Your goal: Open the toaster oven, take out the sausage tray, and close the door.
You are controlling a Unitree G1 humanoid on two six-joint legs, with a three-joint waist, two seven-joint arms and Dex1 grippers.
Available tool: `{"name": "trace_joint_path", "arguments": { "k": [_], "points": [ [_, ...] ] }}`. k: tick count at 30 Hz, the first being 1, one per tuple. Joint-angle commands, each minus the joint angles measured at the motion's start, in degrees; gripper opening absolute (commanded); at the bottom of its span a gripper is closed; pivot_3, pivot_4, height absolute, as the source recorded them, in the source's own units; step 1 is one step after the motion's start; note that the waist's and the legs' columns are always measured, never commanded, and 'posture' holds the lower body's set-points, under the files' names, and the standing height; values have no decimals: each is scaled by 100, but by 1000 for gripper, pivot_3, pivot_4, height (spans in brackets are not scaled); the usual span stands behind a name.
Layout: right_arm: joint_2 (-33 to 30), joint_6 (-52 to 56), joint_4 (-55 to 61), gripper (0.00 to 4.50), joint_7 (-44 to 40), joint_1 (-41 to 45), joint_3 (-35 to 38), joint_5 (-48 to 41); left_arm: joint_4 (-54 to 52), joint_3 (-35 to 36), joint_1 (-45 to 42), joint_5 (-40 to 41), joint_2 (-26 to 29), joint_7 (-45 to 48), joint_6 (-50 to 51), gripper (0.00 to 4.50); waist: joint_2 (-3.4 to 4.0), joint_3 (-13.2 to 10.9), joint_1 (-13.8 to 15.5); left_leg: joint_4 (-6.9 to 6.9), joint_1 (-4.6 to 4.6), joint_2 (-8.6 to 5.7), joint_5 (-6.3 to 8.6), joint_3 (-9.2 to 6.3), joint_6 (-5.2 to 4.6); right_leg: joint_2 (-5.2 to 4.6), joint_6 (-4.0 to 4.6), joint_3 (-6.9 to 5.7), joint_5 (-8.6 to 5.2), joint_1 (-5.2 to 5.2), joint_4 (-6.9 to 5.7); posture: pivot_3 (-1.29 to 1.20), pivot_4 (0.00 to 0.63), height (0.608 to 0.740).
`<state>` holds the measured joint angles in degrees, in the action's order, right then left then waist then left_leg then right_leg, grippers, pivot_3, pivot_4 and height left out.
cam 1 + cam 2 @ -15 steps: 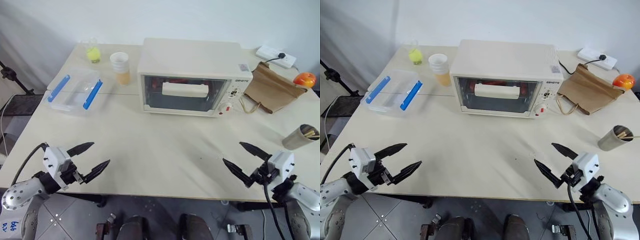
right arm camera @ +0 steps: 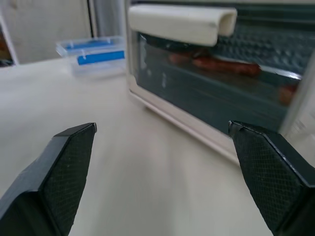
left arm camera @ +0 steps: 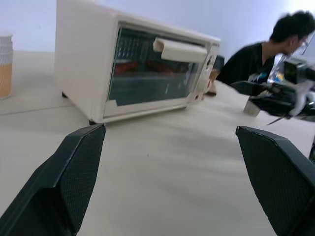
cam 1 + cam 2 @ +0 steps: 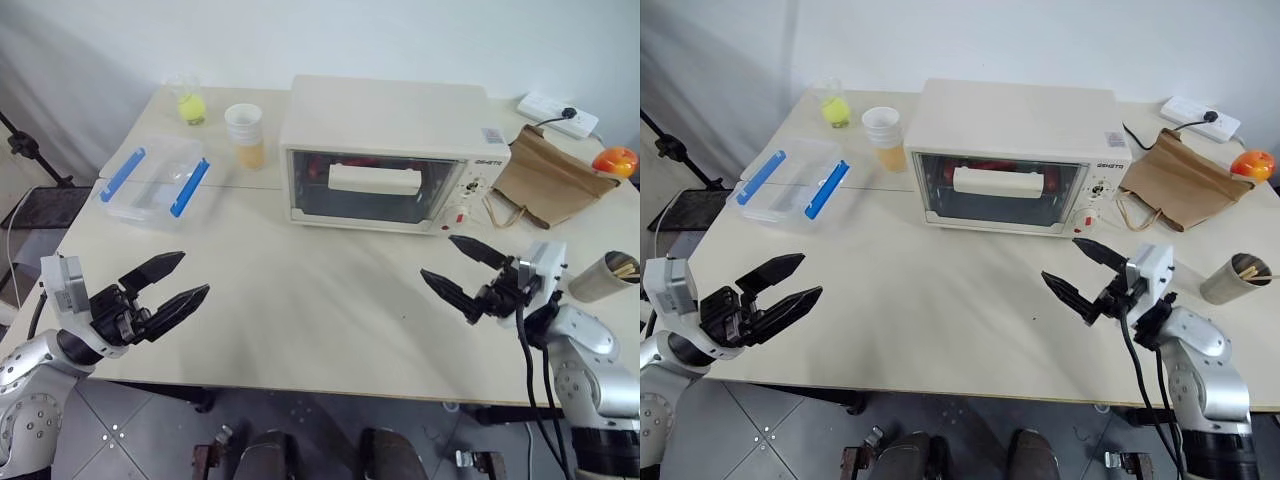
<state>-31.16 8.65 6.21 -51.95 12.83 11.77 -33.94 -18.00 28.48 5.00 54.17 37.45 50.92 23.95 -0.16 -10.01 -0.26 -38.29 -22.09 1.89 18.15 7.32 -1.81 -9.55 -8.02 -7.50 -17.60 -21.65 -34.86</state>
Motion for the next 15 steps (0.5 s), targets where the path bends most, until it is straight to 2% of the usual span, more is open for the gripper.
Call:
{"name": "trace_joint_path", "arguments": {
  "k": [1,7,15],
  "points": [
    [143,119,-367,4487,42,938,-287,108,-302,-180,-283,61,113,53,95,4500,6,-3,-25,-6,-4,0,-1,8,-2,0,0,4,0,-2,5,0,150,740],
    [458,-48,-880,4487,-51,1652,-454,249,-407,-425,-331,-130,0,-61,107,4500,5,-3,-28,7,-8,0,-5,-3,0,2,0,-5,0,-16,-14,0,150,740],
    [475,-120,-647,4487,-605,1626,-662,191,-390,-448,-323,-182,-45,-137,129,4500,5,-3,-36,7,-18,-4,-2,5,0,4,-1,-4,0,-28,-11,0,150,740]
  ]
}}
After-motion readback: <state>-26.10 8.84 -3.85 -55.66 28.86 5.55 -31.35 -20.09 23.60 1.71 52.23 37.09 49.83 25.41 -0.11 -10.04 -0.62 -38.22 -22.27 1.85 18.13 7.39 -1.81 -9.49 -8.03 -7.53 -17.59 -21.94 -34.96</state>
